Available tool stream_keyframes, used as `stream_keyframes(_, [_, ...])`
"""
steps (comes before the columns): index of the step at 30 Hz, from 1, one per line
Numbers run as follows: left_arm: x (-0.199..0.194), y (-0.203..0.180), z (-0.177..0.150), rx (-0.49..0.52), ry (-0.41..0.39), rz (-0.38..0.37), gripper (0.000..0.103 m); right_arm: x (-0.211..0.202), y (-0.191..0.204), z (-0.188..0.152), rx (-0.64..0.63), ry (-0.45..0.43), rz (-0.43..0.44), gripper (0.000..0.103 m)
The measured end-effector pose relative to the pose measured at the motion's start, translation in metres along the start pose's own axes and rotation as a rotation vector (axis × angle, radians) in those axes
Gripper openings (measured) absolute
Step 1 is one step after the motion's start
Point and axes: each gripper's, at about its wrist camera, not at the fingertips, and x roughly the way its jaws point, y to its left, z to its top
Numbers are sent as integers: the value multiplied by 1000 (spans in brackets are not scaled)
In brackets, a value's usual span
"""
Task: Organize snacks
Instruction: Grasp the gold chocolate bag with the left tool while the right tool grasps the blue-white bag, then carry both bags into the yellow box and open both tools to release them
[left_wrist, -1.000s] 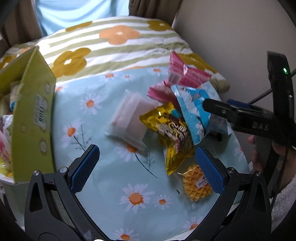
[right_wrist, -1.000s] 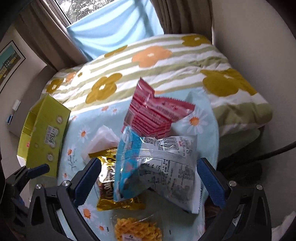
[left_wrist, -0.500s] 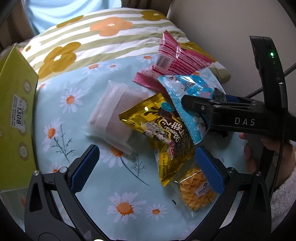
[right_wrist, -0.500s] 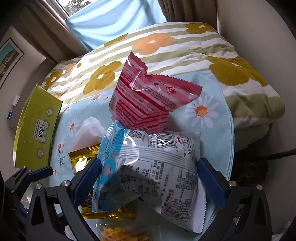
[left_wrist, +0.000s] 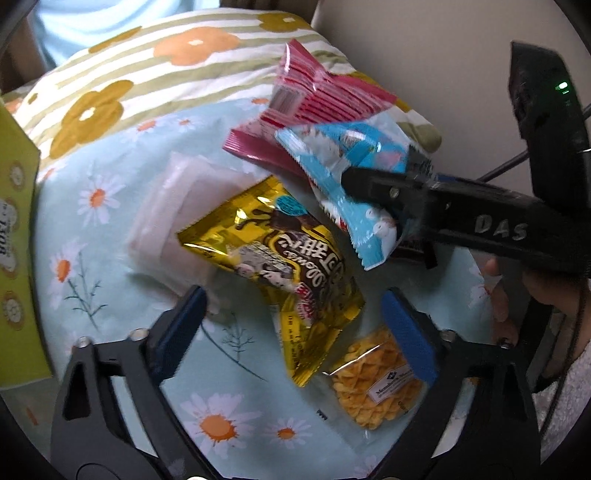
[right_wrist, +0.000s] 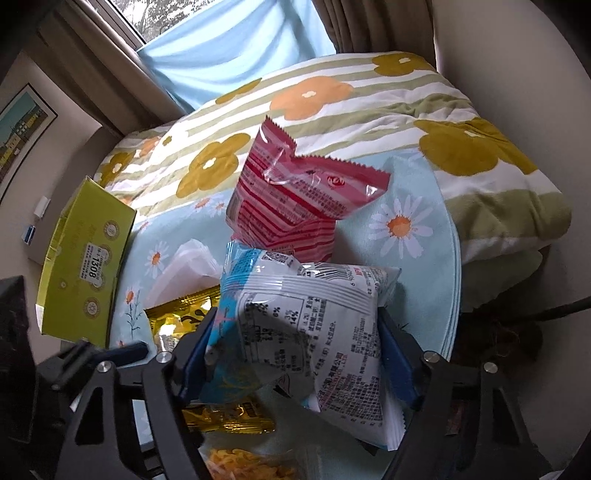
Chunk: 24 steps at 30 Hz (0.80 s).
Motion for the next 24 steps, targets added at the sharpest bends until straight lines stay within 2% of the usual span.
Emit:
stream_keyframes(6, [13, -2, 1, -4, 16, -30, 80, -13, -3, -1, 22, -30, 12, 75])
stream_keyframes(15, [30, -1, 20, -10, 7, -17, 79, -27, -10, -5, 53, -68, -3, 75])
stream_keyframes(17, [33, 0, 23, -6, 6, -5, 73, -29, -10, -6, 59, -72, -5, 75])
stream_keyframes(18, [35, 1, 25, -1, 9, 6, 63, -30, -11, -6, 61, -74, -5, 75])
stream_keyframes(19, [38, 2, 26, 3, 17, 10, 57, -31, -10, -6, 62, -76, -5, 75])
stream_keyframes(24, [37, 2, 25, 24, 13, 16, 55, -35, -11, -6, 72, -92, -5, 75])
